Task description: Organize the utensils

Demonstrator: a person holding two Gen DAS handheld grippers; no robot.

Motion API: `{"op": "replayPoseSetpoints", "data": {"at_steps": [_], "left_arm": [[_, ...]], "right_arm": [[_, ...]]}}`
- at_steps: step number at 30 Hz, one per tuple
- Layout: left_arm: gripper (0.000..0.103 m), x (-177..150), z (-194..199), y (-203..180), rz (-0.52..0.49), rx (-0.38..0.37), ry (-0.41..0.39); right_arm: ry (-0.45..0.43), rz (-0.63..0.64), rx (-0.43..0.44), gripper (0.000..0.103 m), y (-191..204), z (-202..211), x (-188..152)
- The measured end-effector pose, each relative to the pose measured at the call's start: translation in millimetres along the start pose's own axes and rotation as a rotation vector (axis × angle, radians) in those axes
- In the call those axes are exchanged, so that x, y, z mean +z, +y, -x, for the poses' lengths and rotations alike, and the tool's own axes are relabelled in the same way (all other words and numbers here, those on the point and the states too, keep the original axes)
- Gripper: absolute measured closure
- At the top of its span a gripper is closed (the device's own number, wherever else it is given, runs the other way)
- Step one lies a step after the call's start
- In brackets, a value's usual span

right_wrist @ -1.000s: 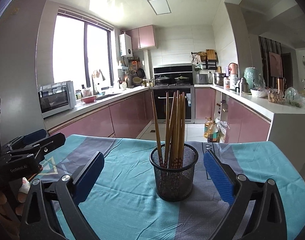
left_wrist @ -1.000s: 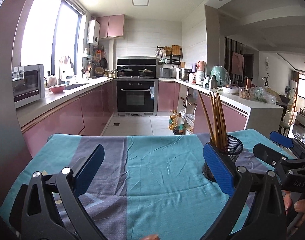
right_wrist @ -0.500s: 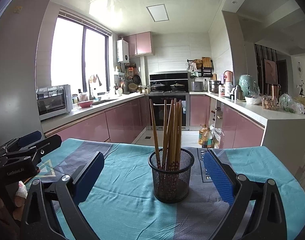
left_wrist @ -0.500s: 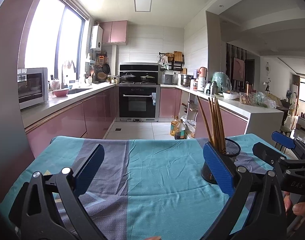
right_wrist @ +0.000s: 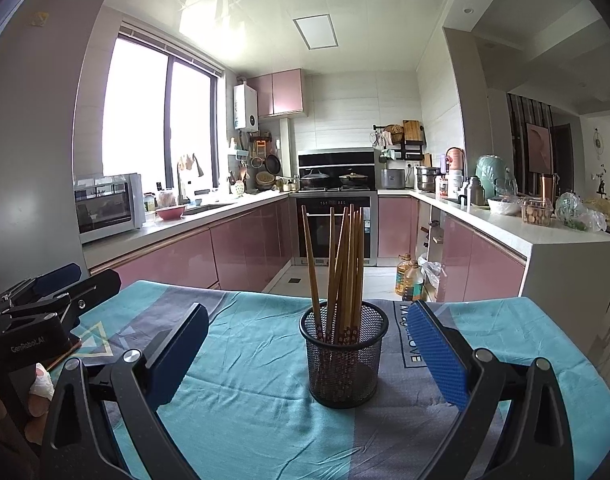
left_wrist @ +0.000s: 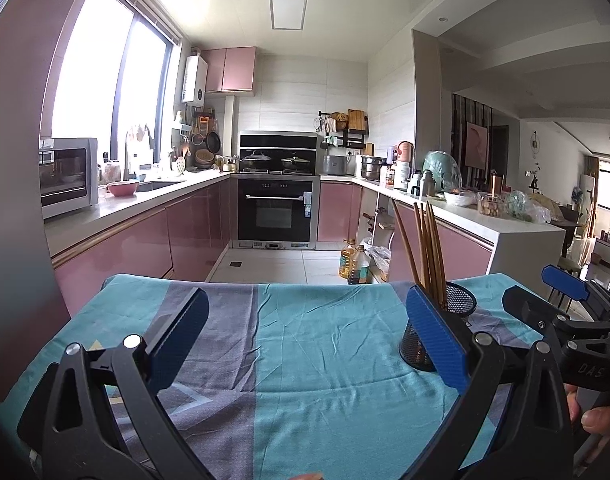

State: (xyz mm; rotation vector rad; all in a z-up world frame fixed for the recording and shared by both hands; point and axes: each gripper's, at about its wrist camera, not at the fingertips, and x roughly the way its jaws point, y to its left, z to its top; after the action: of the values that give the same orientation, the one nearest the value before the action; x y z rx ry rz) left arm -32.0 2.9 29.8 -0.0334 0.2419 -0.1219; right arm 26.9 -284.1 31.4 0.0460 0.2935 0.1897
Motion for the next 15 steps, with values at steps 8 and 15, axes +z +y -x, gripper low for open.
{"op": "replayPoseSetpoints", "data": {"at_steps": [8, 15], "left_arm": [[0.006, 0.5, 0.9, -0.3, 0.003, 0.001, -0.01], [0.006, 0.0, 1.8, -0.3, 0.002, 0.003, -0.012]], "right_arm": [[-0.005, -0.001, 0.001, 0.007, 2.3, 0.1, 0.7], [-0.008, -0.003, 0.001, 0.007, 2.5, 0.9, 0.8]]}}
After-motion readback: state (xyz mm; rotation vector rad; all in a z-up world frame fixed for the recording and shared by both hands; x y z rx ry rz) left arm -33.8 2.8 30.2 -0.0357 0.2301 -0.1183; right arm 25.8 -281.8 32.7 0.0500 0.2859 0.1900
